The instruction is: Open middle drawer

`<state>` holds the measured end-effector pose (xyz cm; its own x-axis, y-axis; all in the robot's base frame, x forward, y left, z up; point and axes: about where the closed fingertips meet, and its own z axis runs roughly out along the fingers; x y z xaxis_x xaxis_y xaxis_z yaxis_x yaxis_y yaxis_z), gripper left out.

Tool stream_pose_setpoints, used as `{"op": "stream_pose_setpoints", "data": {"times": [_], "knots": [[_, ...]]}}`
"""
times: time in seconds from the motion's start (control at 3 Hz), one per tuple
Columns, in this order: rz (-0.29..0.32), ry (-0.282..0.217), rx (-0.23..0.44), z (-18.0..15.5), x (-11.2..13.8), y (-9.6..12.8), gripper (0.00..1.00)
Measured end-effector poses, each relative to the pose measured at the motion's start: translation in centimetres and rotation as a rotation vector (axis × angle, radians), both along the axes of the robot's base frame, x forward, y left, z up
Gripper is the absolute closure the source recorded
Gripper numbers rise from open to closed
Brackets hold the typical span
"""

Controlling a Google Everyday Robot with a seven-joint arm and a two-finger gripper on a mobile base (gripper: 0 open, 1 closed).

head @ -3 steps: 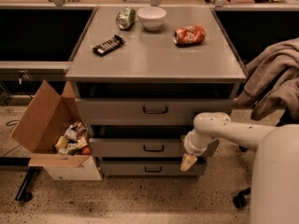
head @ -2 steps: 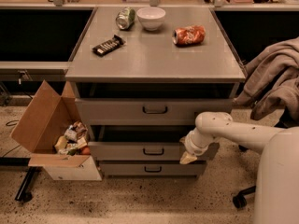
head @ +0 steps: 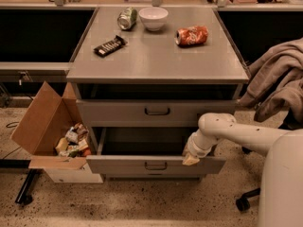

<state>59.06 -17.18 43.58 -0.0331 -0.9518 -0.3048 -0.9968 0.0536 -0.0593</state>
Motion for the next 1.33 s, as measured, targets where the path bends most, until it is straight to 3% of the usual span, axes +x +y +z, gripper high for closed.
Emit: {"op": "stream_pose_setpoints", "data": {"times": [0.33, 1.0, 1.33], "knots": [[0.02, 0.001, -0.036, 0.4, -0.6, 0.5, 0.0], [0.04, 0.006, -0.073, -1.6, -1.2, 0.0, 0.0], [0.054, 0.033, -0.121, -3.6, -1.8, -0.8, 0.0]]}}
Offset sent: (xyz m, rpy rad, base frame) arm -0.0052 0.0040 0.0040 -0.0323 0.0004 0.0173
